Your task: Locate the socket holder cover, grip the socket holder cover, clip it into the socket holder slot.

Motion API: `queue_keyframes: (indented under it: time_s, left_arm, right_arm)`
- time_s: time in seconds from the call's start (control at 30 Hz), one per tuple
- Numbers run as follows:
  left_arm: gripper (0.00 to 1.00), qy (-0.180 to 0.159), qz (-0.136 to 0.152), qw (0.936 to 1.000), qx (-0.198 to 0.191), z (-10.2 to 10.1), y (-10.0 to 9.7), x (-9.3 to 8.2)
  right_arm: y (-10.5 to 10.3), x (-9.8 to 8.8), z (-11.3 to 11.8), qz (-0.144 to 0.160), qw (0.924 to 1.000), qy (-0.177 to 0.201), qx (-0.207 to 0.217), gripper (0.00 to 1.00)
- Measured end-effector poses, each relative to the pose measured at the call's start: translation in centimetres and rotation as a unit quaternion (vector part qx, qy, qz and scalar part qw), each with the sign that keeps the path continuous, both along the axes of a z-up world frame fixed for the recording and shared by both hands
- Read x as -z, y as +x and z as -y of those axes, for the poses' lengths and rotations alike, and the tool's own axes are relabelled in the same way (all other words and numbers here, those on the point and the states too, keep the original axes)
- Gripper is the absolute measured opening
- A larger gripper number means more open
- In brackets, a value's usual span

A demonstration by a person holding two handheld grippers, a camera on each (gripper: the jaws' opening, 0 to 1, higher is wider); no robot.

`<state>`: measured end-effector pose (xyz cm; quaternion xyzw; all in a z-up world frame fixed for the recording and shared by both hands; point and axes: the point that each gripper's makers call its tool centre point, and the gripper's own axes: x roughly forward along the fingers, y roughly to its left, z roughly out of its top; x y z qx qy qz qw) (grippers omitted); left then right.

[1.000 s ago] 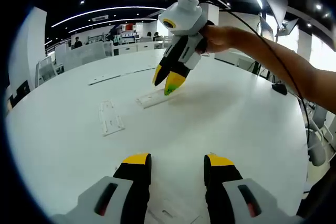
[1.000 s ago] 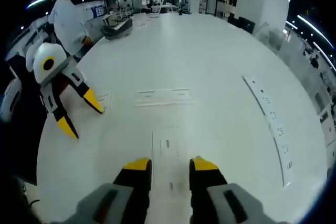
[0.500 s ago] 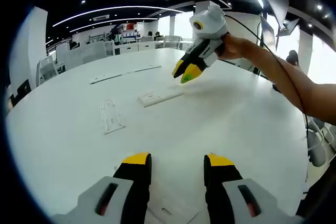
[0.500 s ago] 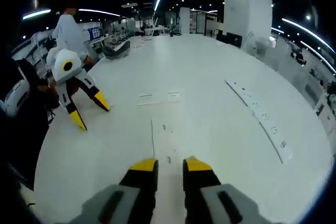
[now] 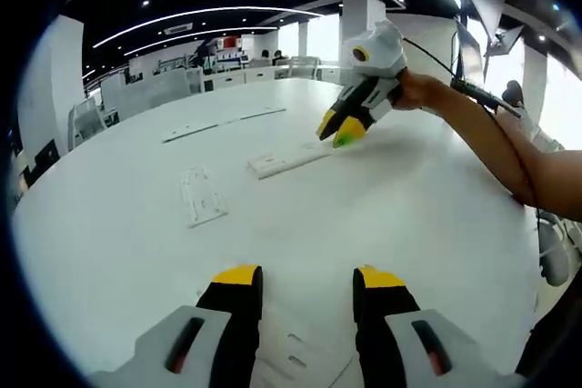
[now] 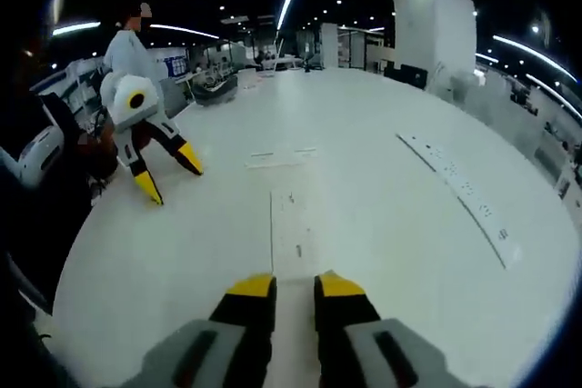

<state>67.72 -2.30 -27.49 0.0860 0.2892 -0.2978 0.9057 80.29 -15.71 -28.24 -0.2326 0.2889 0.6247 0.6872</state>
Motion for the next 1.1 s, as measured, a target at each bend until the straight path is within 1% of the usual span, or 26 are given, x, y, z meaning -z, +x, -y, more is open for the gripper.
queue_keyframes:
  time_s: [0.03,0.1,0.2,0.37,0.47,0.63,0.93,1.1]
  left_arm:
    - [0.4,0.001,-0.001,1.0,0.0,0.0,0.0,0.0]
    - [0.4,0.003,0.0,1.0,-0.002,0.0,0.0,-0.1]
    - [0.4,0.006,-0.002,1.0,-0.001,0.4,0.0,0.0]
    - [0.4,0.008,-0.003,1.0,0.002,0.9,-0.2,0.0]
    - [0.4,0.008,-0.002,1.0,0.003,0.9,-0.2,0.0]
    - [0.4,0.008,-0.003,1.0,0.005,1.1,-0.2,0.0]
    - [0.4,-0.002,-0.003,1.0,0.004,1.0,-0.2,-0.1]
    - [0.4,-0.002,0.0,1.0,0.002,0.7,-0.1,-0.1]
  right_arm:
    - [0.2,0.1,0.2,0.003,1.0,-0.004,0.001,0.19]
    - [0.0,-0.1,0.3,0.006,1.0,0.007,-0.002,0.19]
    - [-0.1,-0.1,0.6,0.008,0.9999,0.011,-0.007,0.18]
    - [0.0,-0.1,0.5,0.026,0.9996,0.008,-0.013,0.17]
    - [0.1,-0.1,0.4,0.027,0.9995,0.011,-0.015,0.17]
    - [0.2,-0.2,-0.1,0.024,0.9993,0.026,-0.015,0.17]
    - [0.6,-0.3,-0.8,0.02,0.9989,0.036,-0.021,0.16]
    - [0.6,-0.3,-0.8,0.015,0.9989,0.034,-0.03,0.16]
